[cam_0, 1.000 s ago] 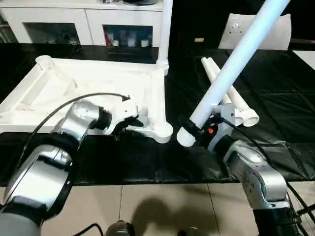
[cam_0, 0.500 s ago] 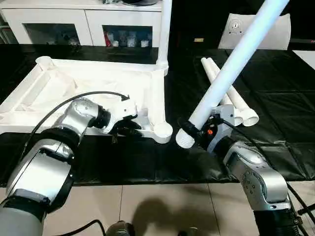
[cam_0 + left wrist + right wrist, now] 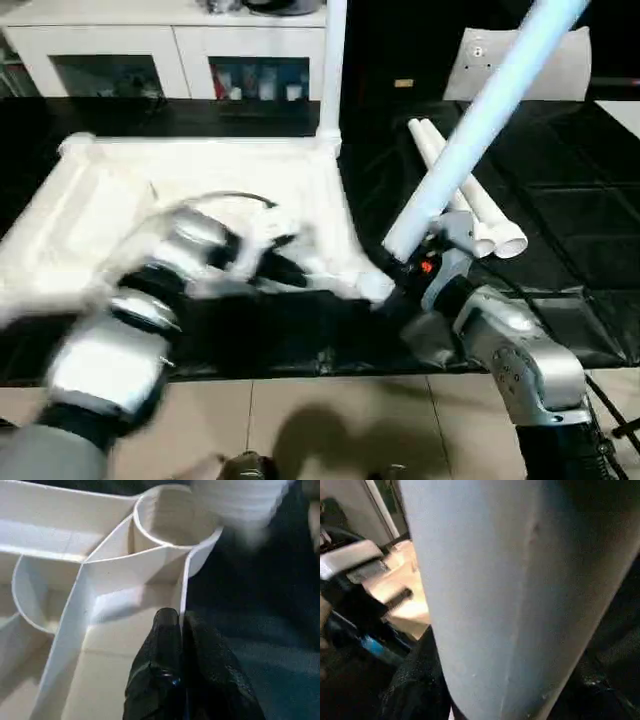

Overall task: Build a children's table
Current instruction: Rotate table base

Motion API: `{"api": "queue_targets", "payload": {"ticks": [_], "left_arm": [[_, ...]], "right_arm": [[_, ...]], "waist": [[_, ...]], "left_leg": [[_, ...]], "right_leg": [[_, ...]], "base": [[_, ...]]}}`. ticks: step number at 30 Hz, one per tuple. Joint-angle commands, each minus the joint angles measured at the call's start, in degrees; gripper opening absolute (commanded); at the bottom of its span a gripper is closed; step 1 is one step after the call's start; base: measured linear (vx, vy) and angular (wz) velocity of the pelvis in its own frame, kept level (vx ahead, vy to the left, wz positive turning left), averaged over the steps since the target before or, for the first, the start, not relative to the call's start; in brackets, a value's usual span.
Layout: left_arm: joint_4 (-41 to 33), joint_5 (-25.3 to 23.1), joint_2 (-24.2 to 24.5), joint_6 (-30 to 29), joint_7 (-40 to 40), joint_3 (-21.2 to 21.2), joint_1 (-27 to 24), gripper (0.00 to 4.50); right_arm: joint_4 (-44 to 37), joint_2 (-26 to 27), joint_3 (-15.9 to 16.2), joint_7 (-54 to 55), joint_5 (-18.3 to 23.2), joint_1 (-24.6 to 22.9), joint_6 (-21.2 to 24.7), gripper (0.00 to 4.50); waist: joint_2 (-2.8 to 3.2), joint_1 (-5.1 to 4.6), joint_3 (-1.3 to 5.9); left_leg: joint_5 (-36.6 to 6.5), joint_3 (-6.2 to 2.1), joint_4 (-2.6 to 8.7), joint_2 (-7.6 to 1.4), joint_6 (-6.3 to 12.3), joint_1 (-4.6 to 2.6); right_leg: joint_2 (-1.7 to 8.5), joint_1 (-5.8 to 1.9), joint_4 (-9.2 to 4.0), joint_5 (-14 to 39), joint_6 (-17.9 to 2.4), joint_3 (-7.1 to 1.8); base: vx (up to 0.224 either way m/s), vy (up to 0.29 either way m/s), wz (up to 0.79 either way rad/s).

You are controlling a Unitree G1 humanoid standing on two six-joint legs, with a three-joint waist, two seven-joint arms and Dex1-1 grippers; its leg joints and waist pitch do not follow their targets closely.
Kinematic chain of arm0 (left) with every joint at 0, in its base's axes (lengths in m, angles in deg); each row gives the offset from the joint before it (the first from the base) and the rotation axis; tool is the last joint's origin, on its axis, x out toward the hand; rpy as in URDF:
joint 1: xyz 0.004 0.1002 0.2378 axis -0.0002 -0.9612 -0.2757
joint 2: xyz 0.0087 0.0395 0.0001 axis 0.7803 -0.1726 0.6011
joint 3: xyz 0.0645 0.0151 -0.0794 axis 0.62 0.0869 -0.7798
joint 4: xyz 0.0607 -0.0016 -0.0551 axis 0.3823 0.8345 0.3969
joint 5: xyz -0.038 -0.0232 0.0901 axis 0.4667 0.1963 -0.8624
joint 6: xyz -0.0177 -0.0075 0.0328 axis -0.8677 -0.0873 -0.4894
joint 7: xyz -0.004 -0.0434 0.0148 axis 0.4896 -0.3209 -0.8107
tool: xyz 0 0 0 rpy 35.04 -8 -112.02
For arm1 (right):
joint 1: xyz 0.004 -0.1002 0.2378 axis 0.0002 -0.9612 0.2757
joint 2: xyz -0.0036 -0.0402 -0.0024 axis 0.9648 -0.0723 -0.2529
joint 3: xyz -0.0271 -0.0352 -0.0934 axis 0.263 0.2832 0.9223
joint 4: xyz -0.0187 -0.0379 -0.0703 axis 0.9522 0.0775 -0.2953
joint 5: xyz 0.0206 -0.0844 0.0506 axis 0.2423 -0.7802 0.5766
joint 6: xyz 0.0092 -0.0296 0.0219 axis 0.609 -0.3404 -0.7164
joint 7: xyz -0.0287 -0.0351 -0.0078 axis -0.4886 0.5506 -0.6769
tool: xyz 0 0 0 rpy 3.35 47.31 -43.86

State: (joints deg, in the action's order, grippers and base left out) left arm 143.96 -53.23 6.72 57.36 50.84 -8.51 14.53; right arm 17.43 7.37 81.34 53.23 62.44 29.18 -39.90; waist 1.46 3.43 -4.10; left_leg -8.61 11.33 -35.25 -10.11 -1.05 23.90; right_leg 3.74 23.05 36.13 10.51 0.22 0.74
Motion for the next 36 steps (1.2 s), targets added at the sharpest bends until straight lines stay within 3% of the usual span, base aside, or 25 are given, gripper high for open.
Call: {"api": "queue_targets", "payload": {"ticks": [1, 2, 4, 6, 9, 12, 13, 15, 16, 19, 24, 28, 31, 36], "left_arm": [[-2.34, 3.49, -0.51, -5.12, -3.70, -3.14, -0.18, 0.00], [-5.21, 4.44, -1.72, -8.79, -5.58, -4.74, -1.00, 0.00], [-8.06, 4.38, -2.23, -10.61, -6.32, -5.01, -2.13, 0.00], [-13.51, 2.39, -2.09, -9.68, -7.49, -3.35, -5.23, 0.00], [-21.84, -1.77, -0.33, -4.98, -8.39, 0.22, -10.73, 0.00], [-26.02, -4.21, 1.85, -0.90, -8.35, 2.77, -13.88, 0.00], [-27.38, -3.95, 1.93, -1.71, -8.89, 2.43, -14.53, 0.00], [-30.03, -2.28, 1.86, -4.83, -9.08, 1.09, -15.37, 0.00], [-32.49, -1.27, 2.23, -6.86, -8.30, 0.44, -16.18, 0.27], [-36.08, -0.30, 3.28, -8.83, -6.56, 0.41, -17.67, 0.44], [-37.44, -1.16, 4.14, -6.75, -8.93, 0.37, -18.98, 0.86], [-40.63, 1.47, 3.54, -8.16, -10.03, -2.02, -20.11, 0.87], [-46.97, 6.70, 1.54, -11.52, -12.72, -6.71, -22.49, 0.87], [-53.94, 9.48, -2.12, -16.15, -25.38, -14.41, -26.51, 0.87]], "right_arm": [[-1.89, -0.08, -0.76, 0.18, 0.63, 1.13, 0.86, 1.90], [-1.78, -0.09, -0.89, 0.18, 0.79, 1.38, 0.99, 1.90], [-1.66, -0.09, -0.93, 0.19, 0.85, 1.53, 1.01, 1.90], [-1.37, -0.08, -0.96, 0.23, 0.83, 1.75, 0.91, 1.90], [-0.99, -0.29, -0.80, 0.40, 0.59, 2.07, 0.65, 1.90], [-0.47, -0.85, -0.47, 0.32, -0.01, 2.46, 0.27, 1.90], [-0.35, -0.95, -0.50, 0.31, 0.01, 2.57, 0.27, 1.90], [-0.14, -1.16, -0.58, 0.22, -0.06, 2.76, 0.19, 1.90], [0.08, -1.43, -0.59, 0.07, -0.28, 2.91, 0.01, 1.90], [0.43, -1.90, -0.50, -0.30, -0.59, 3.07, -0.25, 1.90], [0.90, -2.67, 0.08, -0.93, -1.20, 3.22, -0.83, 1.90], [0.42, -2.45, 0.18, -0.56, -1.35, 3.01, -0.91, 1.90], [-1.65, -1.58, 0.03, 1.58, -1.48, 1.98, -0.39, 1.90], [-6.87, 0.97, -1.69, 8.05, -1.65, 0.07, 1.68, 1.90]], "waist": [[-0.10, 0.25, 4.75], [-0.11, 0.18, 4.70], [-0.32, 0.05, 4.68], [-0.30, -0.16, 4.71], [-0.31, -0.29, 4.84], [-0.04, -0.48, 4.73], [-0.31, -0.55, 4.72], [-0.19, -0.43, 4.64], [-0.18, -0.40, 4.55], [-0.17, -0.45, 4.59], [-0.13, -0.36, 4.57], [0.01, -0.33, 4.51], [-0.02, -0.25, 4.50], [0.00, -0.55, 4.43]], "left_leg": [[-17.86, -1.60, 4.30, -2.64, -1.42, -2.85], [-17.55, -1.71, 4.33, -2.55, -1.11, -2.65], [-16.95, -1.73, 4.30, -2.55, -0.73, -2.51], [-15.79, -1.75, 4.40, -2.60, -0.19, -2.18], [-15.34, -1.94, 4.51, -2.93, 0.12, -2.25], [-16.84, -1.71, 4.69, -2.82, -0.78, -2.62], [-17.11, -1.65, 4.71, -2.85, -1.02, -2.63], [-17.56, -1.63, 4.69, -2.78, -1.49, -2.68], [-18.24, -1.71, 4.79, -2.79, -1.96, -2.75], [-18.22, -1.74, 4.84, -2.77, -2.23, -2.71], [-17.90, -1.64, 4.80, -2.62, -2.14, -2.67], [-19.17, -1.74, 4.96, -2.76, -2.81, -2.78], [-19.28, -1.70, 4.91, -2.81, -2.84, -2.73], [-19.82, -1.70, 4.91, -2.53, -2.72, -2.63]], "right_leg": [[4.49, -1.86, -4.65, 12.93, -15.40, -1.49], [4.48, -1.93, -4.90, 13.91, -14.81, -1.49], [4.46, -1.98, -4.93, 14.60, -14.34, -1.46], [4.31, -2.05, -5.09, 14.58, -13.48, -1.43], [4.34, -2.08, -5.04, 13.89, -13.03, -1.45], [3.93, -1.48, -5.14, 15.15, -11.89, -1.46], [3.95, -1.54, -5.10, 15.41, -11.84, -1.49], [4.03, -1.38, -5.12, 16.64, -11.54, -1.54], [4.03, -1.24, -5.16, 17.94, -11.29, -1.51], [4.01, -1.17, -5.18, 18.07, -10.86, -1.55], [3.87, -1.10, -5.29, 17.90, -10.21, -1.59], [3.91, -0.97, -5.21, 18.38, -10.36, -1.55], [3.96, -0.99, -5.20, 17.76, -11.09, -1.55], [3.52, -0.97, -5.42, 19.01, -9.40, -1.51]], "base": [[0.000, 0.000, 0.00], [0.000, 0.000, 0.00], [0.000, 0.000, 0.00], [0.000, 0.000, 0.00], [0.000, 0.000, 0.00], [0.000, 0.000, 0.00], [0.000, 0.000, 0.00], [0.000, 0.000, 0.00], [0.000, 0.000, 0.00], [0.000, 0.000, 0.00], [0.000, 0.000, 0.00], [0.000, 0.000, 0.00], [0.000, 0.000, 0.00], [0.000, 0.000, 0.00]]}}
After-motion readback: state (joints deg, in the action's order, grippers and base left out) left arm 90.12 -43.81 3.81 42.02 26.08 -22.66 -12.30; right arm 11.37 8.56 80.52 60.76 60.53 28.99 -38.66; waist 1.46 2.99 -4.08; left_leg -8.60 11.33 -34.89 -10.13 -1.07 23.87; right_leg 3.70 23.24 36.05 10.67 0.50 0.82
